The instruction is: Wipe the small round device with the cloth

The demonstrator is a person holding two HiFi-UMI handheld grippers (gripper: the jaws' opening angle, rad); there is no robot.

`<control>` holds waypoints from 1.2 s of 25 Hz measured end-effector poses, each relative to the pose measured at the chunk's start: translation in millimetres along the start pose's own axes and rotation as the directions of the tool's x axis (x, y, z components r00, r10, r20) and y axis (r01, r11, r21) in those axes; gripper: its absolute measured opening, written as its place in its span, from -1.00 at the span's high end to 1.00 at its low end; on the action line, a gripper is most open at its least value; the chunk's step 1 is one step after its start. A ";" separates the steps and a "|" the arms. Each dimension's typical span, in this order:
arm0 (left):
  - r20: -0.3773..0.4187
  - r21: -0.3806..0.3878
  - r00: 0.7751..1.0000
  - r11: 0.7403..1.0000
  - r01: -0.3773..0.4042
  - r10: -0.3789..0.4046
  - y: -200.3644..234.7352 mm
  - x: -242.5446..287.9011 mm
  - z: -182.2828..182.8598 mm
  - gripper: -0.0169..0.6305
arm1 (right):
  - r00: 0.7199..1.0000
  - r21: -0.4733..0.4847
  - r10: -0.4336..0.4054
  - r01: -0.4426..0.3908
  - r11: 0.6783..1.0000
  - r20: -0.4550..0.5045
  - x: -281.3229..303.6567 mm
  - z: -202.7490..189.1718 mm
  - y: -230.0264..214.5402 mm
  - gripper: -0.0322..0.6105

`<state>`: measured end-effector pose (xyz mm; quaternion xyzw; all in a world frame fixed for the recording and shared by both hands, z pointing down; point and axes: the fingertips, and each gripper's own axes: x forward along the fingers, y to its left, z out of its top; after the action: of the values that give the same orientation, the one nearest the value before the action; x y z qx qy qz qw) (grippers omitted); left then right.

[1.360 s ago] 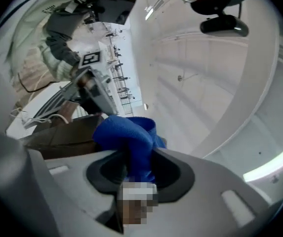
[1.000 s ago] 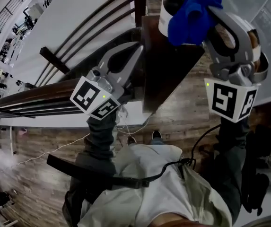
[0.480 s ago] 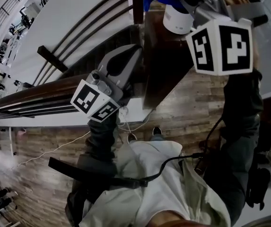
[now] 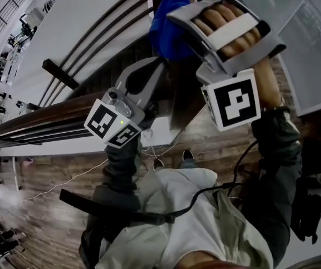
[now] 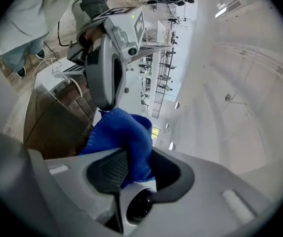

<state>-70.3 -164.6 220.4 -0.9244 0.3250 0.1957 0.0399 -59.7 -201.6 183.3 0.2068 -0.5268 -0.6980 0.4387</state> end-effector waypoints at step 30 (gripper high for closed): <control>-0.002 -0.001 1.000 1.000 0.000 0.000 -3.5 2.4 -0.4 0.94 | 0.890 0.608 -0.403 0.443 0.658 -0.212 -73.6 -142.1 -31.4 0.51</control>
<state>-66.4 -163.4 219.7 -0.9247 0.3249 0.1946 0.0393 73.6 -217.2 90.7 0.4809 -0.6571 -0.5513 0.1817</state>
